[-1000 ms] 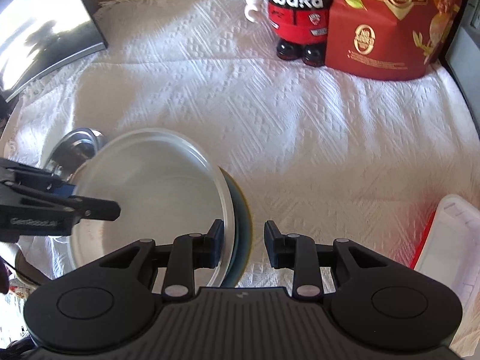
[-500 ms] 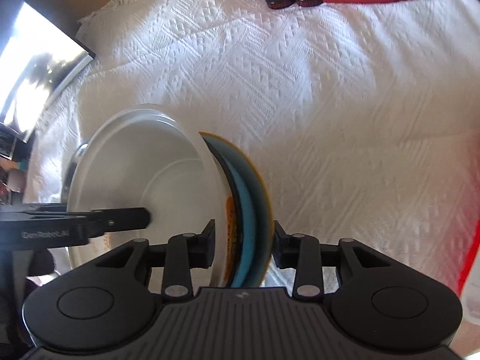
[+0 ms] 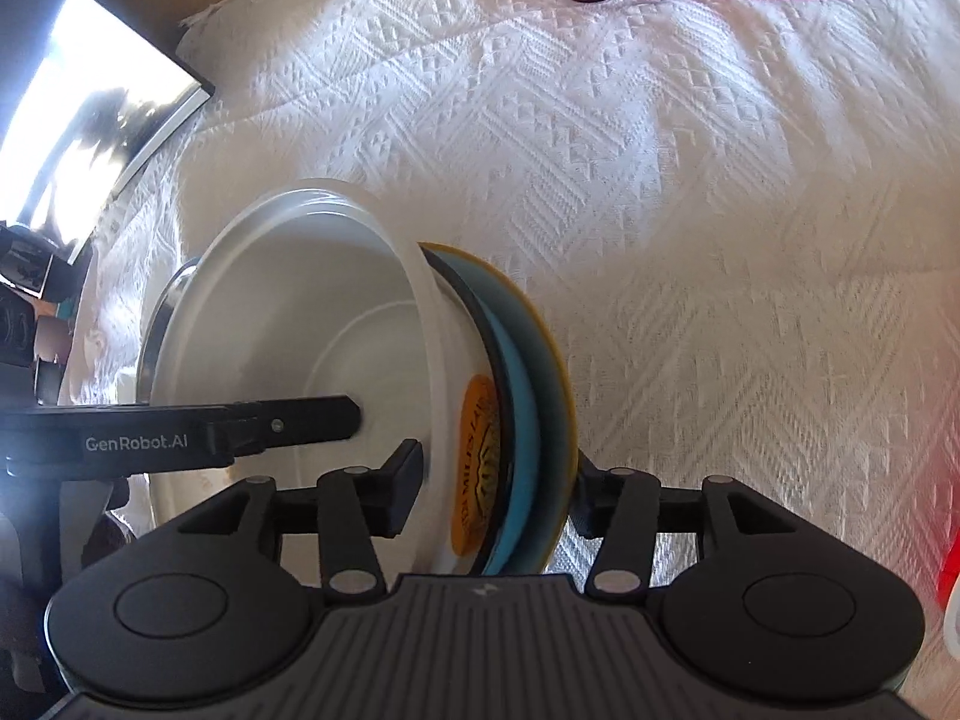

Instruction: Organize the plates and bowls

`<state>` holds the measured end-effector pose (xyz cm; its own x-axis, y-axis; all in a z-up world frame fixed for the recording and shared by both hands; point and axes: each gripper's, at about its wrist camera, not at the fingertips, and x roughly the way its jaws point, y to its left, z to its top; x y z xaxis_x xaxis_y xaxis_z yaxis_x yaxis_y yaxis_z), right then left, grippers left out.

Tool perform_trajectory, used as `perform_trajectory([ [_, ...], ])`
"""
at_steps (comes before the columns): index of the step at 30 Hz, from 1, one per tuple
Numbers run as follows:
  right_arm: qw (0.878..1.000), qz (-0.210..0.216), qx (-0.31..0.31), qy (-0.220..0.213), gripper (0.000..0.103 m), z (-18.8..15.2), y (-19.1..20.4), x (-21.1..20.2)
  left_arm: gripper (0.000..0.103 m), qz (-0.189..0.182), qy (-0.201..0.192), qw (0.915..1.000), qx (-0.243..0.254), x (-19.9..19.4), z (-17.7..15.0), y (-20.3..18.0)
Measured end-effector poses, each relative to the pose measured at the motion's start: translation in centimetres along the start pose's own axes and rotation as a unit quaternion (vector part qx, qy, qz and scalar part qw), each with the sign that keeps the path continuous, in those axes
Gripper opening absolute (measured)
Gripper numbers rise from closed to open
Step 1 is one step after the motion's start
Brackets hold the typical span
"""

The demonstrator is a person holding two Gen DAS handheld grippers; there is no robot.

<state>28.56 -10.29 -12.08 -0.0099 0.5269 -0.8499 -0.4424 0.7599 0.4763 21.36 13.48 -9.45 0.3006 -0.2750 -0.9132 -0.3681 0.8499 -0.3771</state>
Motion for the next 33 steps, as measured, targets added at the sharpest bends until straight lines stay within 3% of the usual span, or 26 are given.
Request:
perform_trajectory([
  [8,1.0,-0.008,-0.01,0.018,0.05,0.2,0.4,-0.3,0.044,-0.029,0.02,0.9992,-0.02,-0.5,-1.9,0.7],
  [13,0.999,-0.025,-0.017,0.017,0.05,-0.2,0.4,-0.5,0.044,-0.04,0.002,0.9989,-0.024,-0.5,-2.5,0.7],
  [16,0.999,-0.041,-0.016,0.0,0.051,-0.3,0.6,-0.8,0.042,-0.039,-0.013,0.999,-0.016,-1.3,-2.8,0.8],
  [21,0.992,-0.102,-0.05,-0.05,0.05,-0.3,2.8,-2.5,0.041,-0.057,-0.043,0.9972,-0.021,-3.0,-3.0,1.7],
  [28,0.972,-0.18,-0.094,-0.114,0.053,-1.7,4.9,-4.0,0.041,-0.041,-0.056,0.9976,0.0,-3.4,-3.1,0.9],
  [30,0.971,-0.182,-0.088,-0.128,0.057,-2.0,4.6,-4.3,0.041,-0.03,-0.051,0.9983,-0.003,-3.2,-3.1,0.5],
  [33,0.979,-0.147,-0.105,-0.099,0.057,-1.8,3.9,-4.9,0.04,-0.01,-0.065,0.9978,-0.009,-3.6,-3.4,0.0],
])
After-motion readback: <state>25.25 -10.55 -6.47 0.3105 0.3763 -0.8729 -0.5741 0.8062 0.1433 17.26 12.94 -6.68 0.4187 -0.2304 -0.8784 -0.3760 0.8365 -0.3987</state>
